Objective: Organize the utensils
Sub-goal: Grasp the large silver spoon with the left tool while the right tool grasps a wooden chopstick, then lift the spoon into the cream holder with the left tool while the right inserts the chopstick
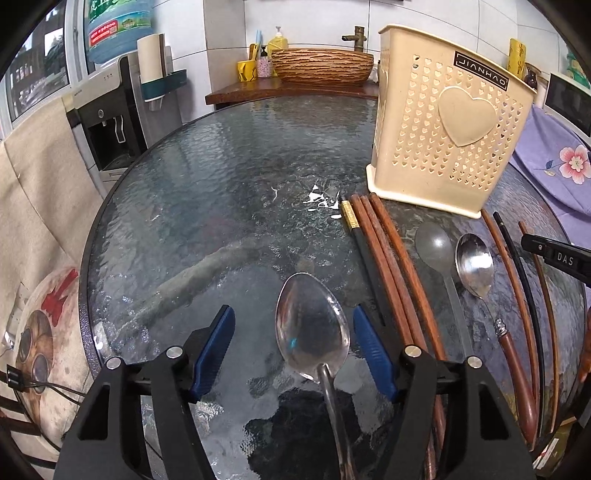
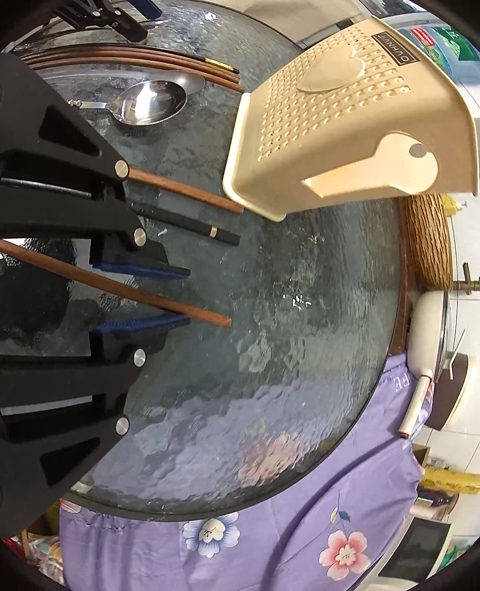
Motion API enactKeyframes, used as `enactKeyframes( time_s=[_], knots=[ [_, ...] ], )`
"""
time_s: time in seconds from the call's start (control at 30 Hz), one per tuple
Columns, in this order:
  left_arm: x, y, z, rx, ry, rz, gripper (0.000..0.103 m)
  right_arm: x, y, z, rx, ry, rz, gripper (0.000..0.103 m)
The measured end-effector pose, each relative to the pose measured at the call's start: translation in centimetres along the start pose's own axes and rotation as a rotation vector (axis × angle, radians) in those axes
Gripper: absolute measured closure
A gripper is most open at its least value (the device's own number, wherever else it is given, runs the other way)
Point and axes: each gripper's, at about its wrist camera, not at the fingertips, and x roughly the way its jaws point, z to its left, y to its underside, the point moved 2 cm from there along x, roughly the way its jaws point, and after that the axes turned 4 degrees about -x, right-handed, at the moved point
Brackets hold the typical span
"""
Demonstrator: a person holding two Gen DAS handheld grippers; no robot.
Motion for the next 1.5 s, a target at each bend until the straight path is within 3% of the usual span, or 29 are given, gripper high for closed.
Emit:
enactKeyframes(
  time_s=[0.17, 0.4, 0.67, 0.9, 1.23, 1.5],
  knots=[
    [0.2, -0.2, -0.3, 0.003, 0.0, -0.001, 0.045, 0.1, -0.2, 0.6, -0.023, -0.01, 0.002, 0.091],
    [0.1, -0.2, -0.9, 0.003, 0.003, -0.005, 0.066, 0.0, 0.1, 0.9, -0.035, -0.025, -0.004, 0.092],
    [0.2, -0.6, -0.5, -0.015, 0.048, 0.002, 0.066, -0.1, -0.1, 0.4, -0.022, -0.061, -0.027, 0.093],
    [-1.0, -2.0, -0.5, -0.007, 0.098, -0.07, 0.066, -1.4, -0.8, -0.4, 0.004, -0.108, -0.093, 0.094],
    [-3.2, -3.5, -0.6, 0.014, 0.18, -0.175, 0.066, -5.4, -2.5, -1.1, 0.047, -0.204, -0.255, 0.096],
    [-6.2, -5.6, -0.5, 0.037, 0.212, -0.282, 0.067, -11.5, -3.9, -1.1, 0.017, -0.262, -0.425, 0.096]
  ],
)
